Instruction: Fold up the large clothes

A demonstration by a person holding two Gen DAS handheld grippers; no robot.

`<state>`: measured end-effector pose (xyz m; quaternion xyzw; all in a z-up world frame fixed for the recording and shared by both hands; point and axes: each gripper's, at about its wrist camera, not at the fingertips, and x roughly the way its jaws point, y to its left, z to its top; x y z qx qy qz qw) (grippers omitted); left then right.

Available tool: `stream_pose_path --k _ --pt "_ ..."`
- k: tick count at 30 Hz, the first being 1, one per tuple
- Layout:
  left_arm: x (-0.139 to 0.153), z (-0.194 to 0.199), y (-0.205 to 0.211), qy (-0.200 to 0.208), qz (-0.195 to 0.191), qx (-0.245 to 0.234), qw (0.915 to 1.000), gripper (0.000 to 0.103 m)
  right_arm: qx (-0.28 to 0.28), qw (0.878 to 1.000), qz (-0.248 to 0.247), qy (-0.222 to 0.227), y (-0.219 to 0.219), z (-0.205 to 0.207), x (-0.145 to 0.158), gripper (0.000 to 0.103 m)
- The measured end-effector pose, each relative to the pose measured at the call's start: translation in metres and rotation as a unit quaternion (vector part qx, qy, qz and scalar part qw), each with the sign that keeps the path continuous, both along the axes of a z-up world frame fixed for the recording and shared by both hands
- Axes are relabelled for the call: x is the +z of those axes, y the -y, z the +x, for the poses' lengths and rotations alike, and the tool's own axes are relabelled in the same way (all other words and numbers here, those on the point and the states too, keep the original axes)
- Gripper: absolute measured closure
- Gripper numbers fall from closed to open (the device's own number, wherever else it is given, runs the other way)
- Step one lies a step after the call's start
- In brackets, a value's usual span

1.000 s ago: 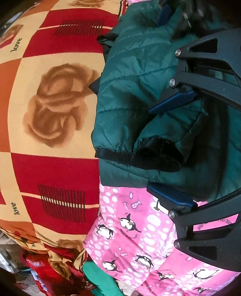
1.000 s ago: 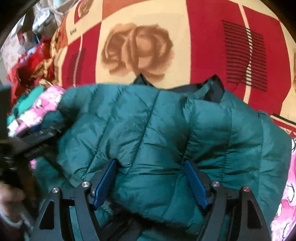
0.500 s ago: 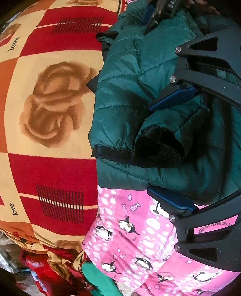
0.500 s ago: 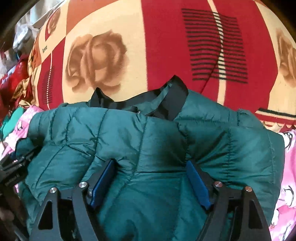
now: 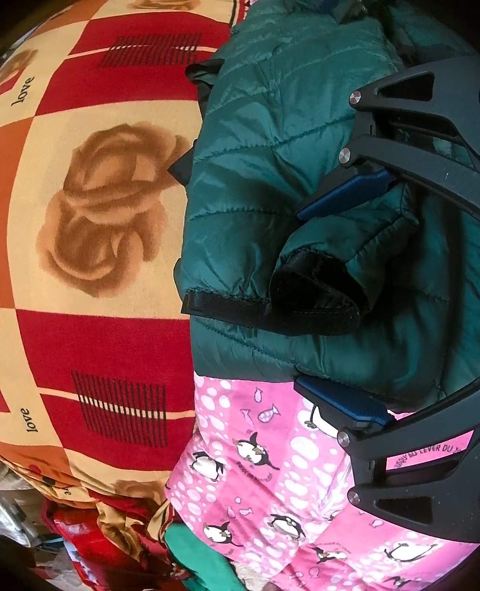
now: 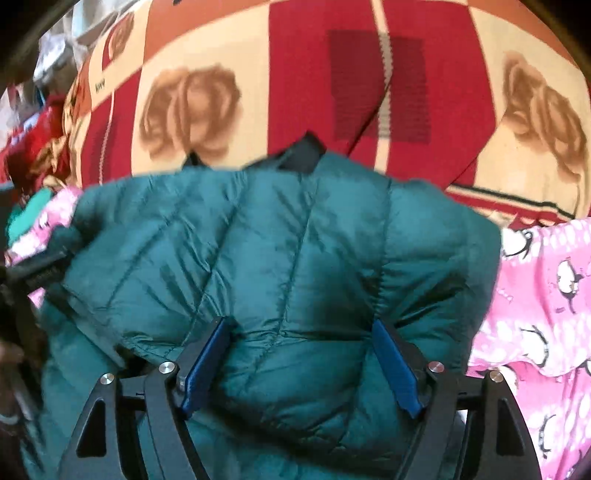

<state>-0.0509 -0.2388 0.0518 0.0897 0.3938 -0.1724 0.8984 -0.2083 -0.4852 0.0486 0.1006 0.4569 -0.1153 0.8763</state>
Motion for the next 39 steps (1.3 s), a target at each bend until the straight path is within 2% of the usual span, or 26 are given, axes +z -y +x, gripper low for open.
stream_pose_path --k 5,11,16,19,24,26,28,33,35,39 --pt "-0.001 0.0 0.001 0.001 0.001 0.0 1.0 0.017 -0.005 1.0 0.01 -0.006 0.005 0.004 0.001 0.024" --pt "-0.002 -0.001 0.001 0.003 0.004 0.002 1.0 0.016 -0.025 0.998 0.007 0.06 0.011 -0.014 0.033 0.025" --pt "-0.001 -0.003 0.0 0.005 0.004 0.002 1.0 0.013 -0.039 0.999 0.013 0.023 0.025 0.001 0.008 0.024" --pt "-0.002 -0.003 0.0 0.004 0.005 0.003 1.0 0.008 -0.046 0.999 0.016 0.019 0.028 0.005 -0.006 0.023" --pt "-0.001 -0.002 -0.001 0.002 0.003 0.003 1.0 0.007 -0.054 0.998 0.024 0.013 0.033 0.009 -0.01 0.021" --pt "0.0 -0.003 -0.001 0.004 0.003 0.004 1.0 0.007 -0.058 0.998 0.02 0.011 0.031 0.006 -0.004 0.021" --pt "0.005 -0.005 -0.002 0.01 0.008 0.005 0.9999 0.008 -0.063 0.998 0.012 0.027 0.026 -0.003 0.009 0.022" --pt "0.026 -0.018 -0.006 0.052 0.007 0.009 0.9986 0.008 -0.065 0.996 -0.007 0.063 0.016 -0.029 0.035 0.022" --pt "0.034 -0.022 -0.009 0.058 -0.004 0.009 0.9983 0.008 -0.056 0.997 -0.005 0.057 0.013 -0.031 0.036 0.022" --pt "0.042 -0.03 -0.016 0.059 -0.015 0.006 0.9981 0.008 -0.041 0.999 -0.028 -0.011 0.008 -0.019 0.01 0.021"
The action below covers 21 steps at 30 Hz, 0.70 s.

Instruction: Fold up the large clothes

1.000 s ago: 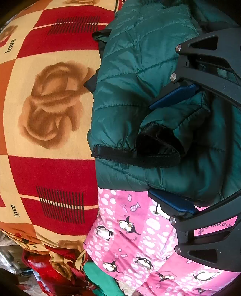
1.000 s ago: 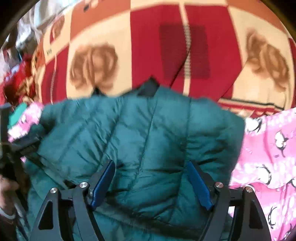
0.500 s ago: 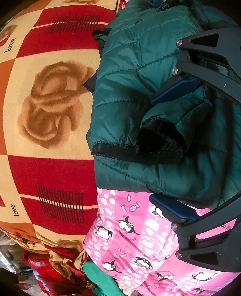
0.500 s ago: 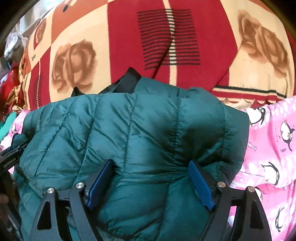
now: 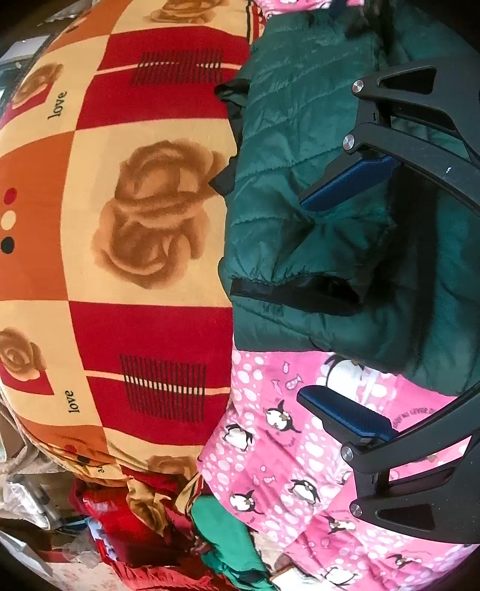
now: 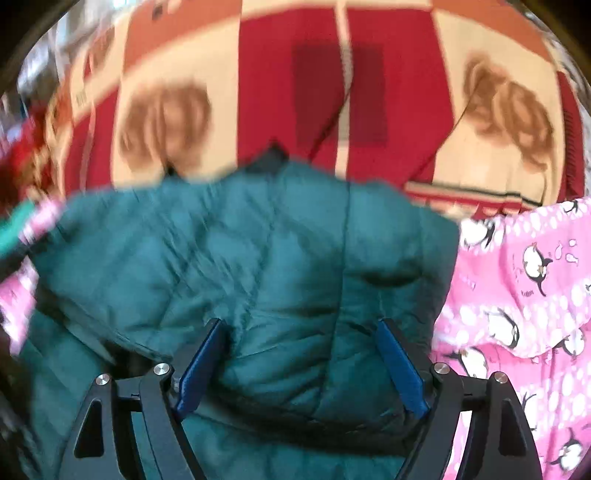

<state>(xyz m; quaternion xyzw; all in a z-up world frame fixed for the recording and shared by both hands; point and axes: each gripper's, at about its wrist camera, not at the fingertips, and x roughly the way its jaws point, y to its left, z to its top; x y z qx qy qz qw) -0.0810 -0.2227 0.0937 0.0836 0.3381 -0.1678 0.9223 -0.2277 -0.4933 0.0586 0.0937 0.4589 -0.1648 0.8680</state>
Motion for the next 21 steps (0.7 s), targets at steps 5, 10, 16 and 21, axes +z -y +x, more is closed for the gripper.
stream_pose_path --k 5,10,16,21 --pt "0.009 -0.02 -0.01 -0.001 -0.002 -0.012 0.9999 0.008 -0.009 0.999 0.01 0.031 -0.01 -0.018 0.024 0.022" --pt "0.017 -0.044 -0.018 0.01 0.011 -0.018 0.9997 0.008 0.008 0.999 0.018 0.04 -0.031 -0.045 0.049 0.022" --pt "0.019 -0.077 -0.035 0.007 0.039 -0.019 0.999 0.008 0.015 0.999 0.011 0.035 -0.051 -0.088 0.058 0.022" --pt "0.008 -0.102 -0.051 -0.007 0.058 -0.017 0.9982 0.008 0.018 0.999 0.02 0.035 -0.065 -0.121 0.052 0.022"
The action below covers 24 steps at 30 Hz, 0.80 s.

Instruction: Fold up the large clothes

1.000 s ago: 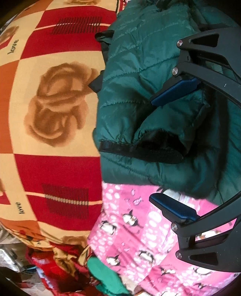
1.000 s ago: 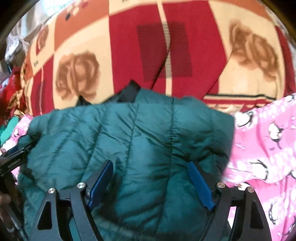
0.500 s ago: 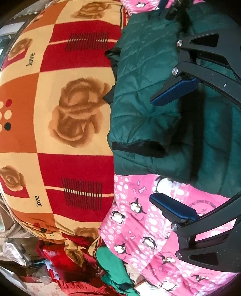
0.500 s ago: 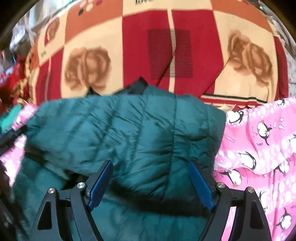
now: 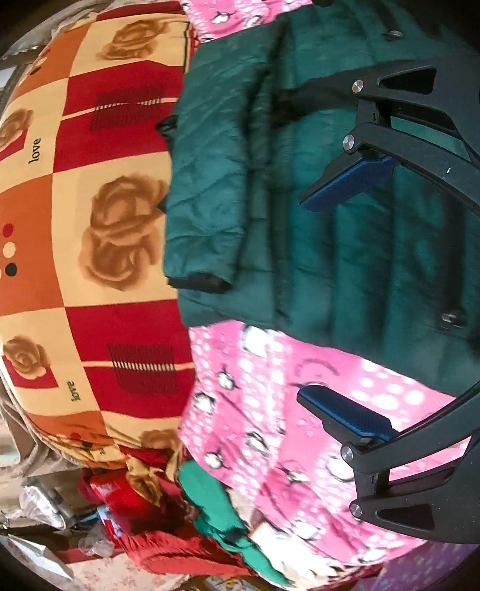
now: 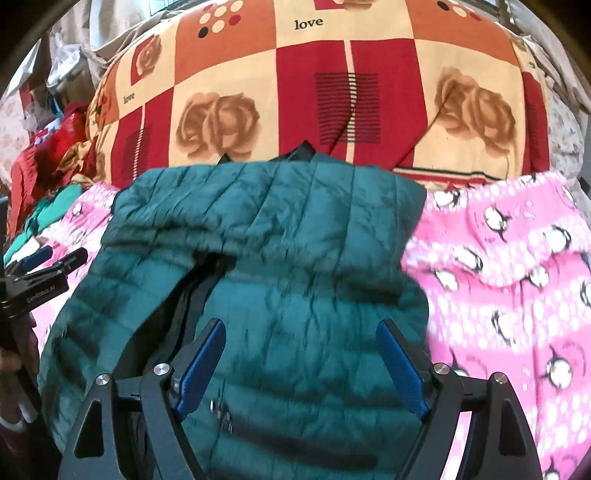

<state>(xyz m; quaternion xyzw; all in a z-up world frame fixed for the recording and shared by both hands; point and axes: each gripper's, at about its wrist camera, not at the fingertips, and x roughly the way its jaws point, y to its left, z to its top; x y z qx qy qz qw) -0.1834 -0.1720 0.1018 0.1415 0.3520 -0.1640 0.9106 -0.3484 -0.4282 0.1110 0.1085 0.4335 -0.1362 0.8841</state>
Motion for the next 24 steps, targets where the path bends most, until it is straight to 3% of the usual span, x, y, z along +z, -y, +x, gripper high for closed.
stream_pose_path --k 6,17,24 --pt "-0.003 -0.027 -0.02 -0.011 -0.009 0.011 0.9998 0.008 -0.005 1.0 0.03 -0.004 -0.012 -0.027 -0.015 0.022" --pt "-0.011 -0.061 -0.045 -0.008 0.009 0.012 0.9999 0.008 0.016 1.0 0.003 -0.021 -0.037 -0.056 -0.023 0.022" --pt "-0.017 -0.07 -0.055 -0.008 0.023 0.014 0.9996 0.008 0.012 0.999 0.012 -0.03 -0.038 -0.07 -0.028 0.022"
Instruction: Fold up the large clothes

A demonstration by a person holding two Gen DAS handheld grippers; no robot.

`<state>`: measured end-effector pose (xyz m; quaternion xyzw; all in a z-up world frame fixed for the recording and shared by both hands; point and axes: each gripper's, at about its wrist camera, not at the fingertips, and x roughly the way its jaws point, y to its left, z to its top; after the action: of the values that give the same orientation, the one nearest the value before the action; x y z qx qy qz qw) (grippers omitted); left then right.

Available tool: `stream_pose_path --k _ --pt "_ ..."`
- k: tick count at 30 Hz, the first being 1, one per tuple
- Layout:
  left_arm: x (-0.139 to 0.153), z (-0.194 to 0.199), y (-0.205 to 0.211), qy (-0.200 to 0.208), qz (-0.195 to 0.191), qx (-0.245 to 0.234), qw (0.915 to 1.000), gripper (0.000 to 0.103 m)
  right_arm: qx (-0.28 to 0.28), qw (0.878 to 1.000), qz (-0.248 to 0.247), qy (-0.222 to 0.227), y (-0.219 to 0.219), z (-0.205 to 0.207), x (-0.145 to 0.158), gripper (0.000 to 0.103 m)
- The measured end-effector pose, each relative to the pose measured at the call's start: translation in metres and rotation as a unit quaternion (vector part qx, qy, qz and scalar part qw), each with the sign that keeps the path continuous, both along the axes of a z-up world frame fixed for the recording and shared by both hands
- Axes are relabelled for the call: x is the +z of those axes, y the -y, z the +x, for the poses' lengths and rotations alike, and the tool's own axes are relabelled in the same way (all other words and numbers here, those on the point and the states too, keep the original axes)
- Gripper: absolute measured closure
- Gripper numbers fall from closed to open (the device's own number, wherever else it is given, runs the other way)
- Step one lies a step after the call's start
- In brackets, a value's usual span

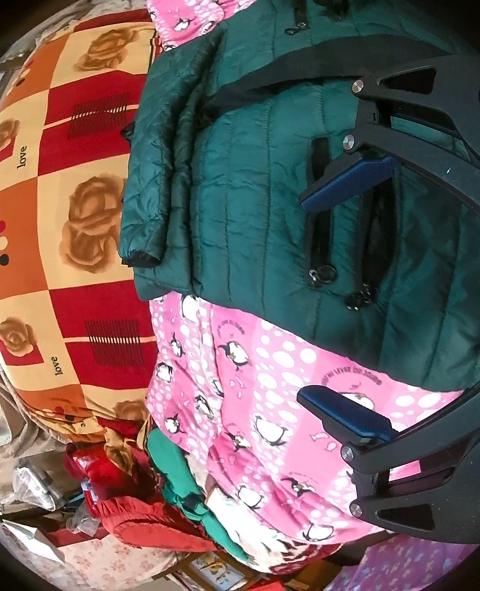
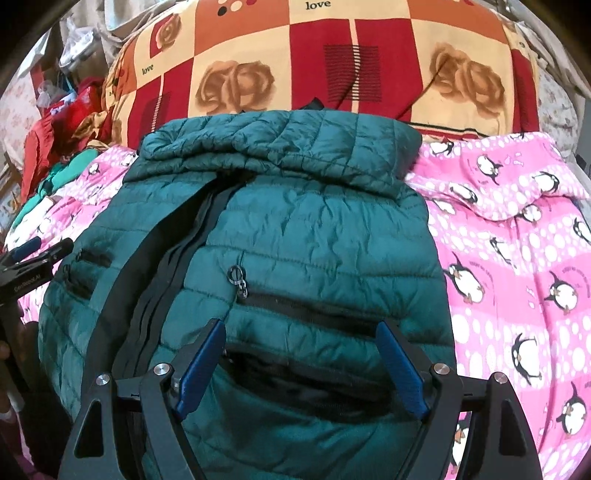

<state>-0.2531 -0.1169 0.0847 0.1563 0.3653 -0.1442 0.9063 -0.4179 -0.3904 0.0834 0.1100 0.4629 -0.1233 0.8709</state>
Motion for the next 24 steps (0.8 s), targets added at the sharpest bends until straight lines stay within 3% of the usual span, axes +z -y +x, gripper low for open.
stream_pose_path --k 24 --pt "-0.014 -0.031 -0.025 -0.049 0.004 -0.008 0.9988 0.008 0.012 1.0 -0.003 -0.025 -0.007 -0.044 -0.006 0.022"
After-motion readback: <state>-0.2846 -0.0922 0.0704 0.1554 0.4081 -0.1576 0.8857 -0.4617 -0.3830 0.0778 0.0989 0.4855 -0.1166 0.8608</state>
